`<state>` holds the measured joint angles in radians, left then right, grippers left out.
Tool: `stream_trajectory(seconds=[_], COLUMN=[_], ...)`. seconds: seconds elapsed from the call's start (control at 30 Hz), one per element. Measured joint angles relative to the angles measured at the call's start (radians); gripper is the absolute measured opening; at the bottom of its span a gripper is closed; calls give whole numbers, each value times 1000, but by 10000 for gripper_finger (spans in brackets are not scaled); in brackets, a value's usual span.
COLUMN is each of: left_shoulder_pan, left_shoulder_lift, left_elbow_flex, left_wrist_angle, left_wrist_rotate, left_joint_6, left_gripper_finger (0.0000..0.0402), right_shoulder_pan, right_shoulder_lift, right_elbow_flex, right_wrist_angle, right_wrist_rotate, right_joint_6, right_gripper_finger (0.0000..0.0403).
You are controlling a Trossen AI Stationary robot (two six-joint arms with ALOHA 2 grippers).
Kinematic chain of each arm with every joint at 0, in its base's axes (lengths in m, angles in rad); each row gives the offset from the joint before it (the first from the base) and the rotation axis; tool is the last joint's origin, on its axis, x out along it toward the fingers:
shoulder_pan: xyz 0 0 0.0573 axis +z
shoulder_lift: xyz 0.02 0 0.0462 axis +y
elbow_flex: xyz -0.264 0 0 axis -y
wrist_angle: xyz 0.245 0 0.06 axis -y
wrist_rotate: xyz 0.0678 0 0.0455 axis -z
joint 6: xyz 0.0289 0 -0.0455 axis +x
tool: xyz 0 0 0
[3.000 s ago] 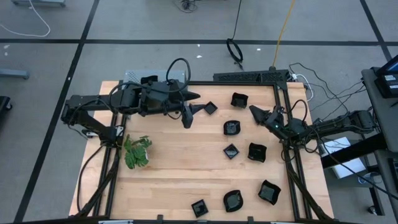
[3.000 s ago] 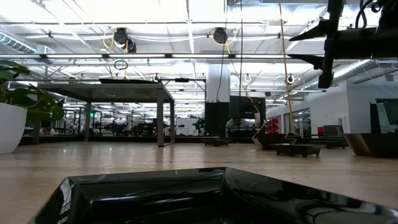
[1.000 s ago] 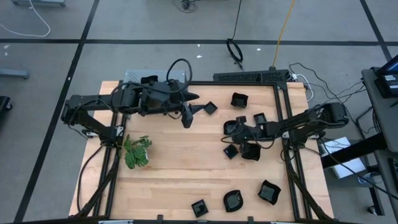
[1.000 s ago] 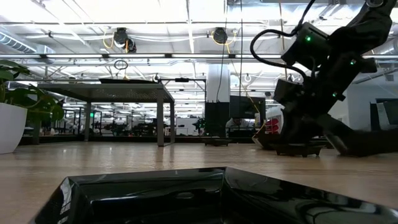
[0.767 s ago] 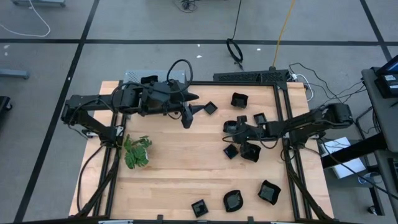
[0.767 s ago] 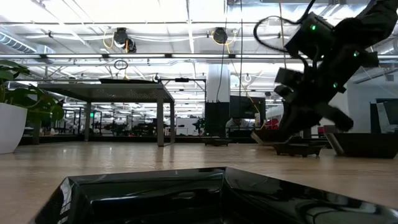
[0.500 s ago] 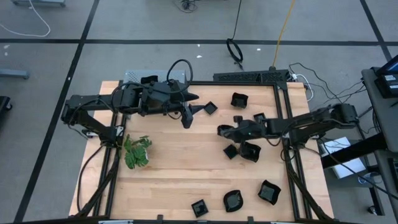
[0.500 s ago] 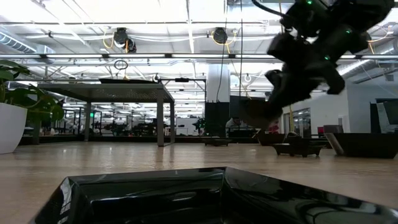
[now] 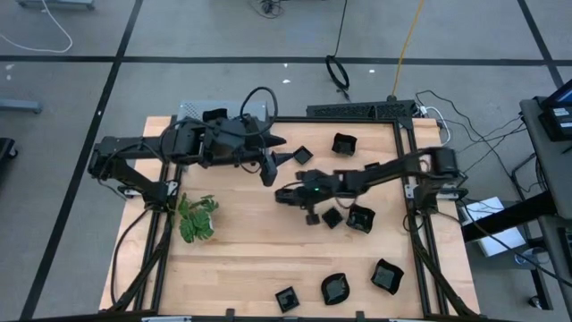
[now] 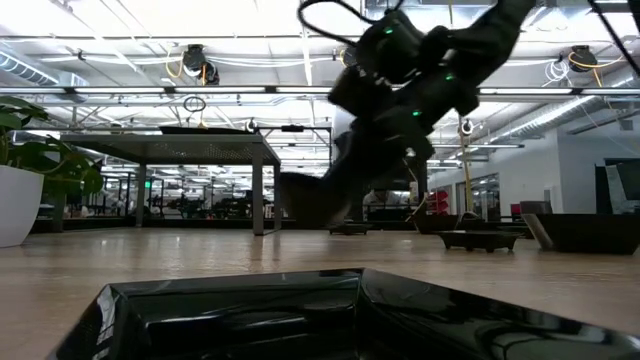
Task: Pick & Place Mini shaped plates
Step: Stack the leaf-shaped plate on top of the leaf-shaped plate on the shelf
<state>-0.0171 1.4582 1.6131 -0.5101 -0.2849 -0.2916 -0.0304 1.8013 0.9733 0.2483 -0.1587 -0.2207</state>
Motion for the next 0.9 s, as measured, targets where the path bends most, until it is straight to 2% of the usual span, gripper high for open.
stream_trajectory(seconds=[0.27,0.53,0.73,0.9], left_shoulder_pan=[-25,-30,-29,-30], left_shoulder_lift=[0,0,0,0], left_elbow_flex=[0,0,0,0], left_wrist_angle=[-66,-101,-141,-308], left_wrist_rotate=[0,0,35,51], left_joint_6=[0,-10,-11,44], left_gripper_finger=[227,227,227,227], right_shoulder_pan=[12,11,10,10], right_shoulder_lift=[119,118,0,-170], right_elbow_flex=[95,97,96,93], right_wrist_angle=[-6,-4,-148,-342], right_wrist_rotate=[4,6,8,78], right_joint_6=[6,69,164,148], right_gripper_finger=[13,98,151,159])
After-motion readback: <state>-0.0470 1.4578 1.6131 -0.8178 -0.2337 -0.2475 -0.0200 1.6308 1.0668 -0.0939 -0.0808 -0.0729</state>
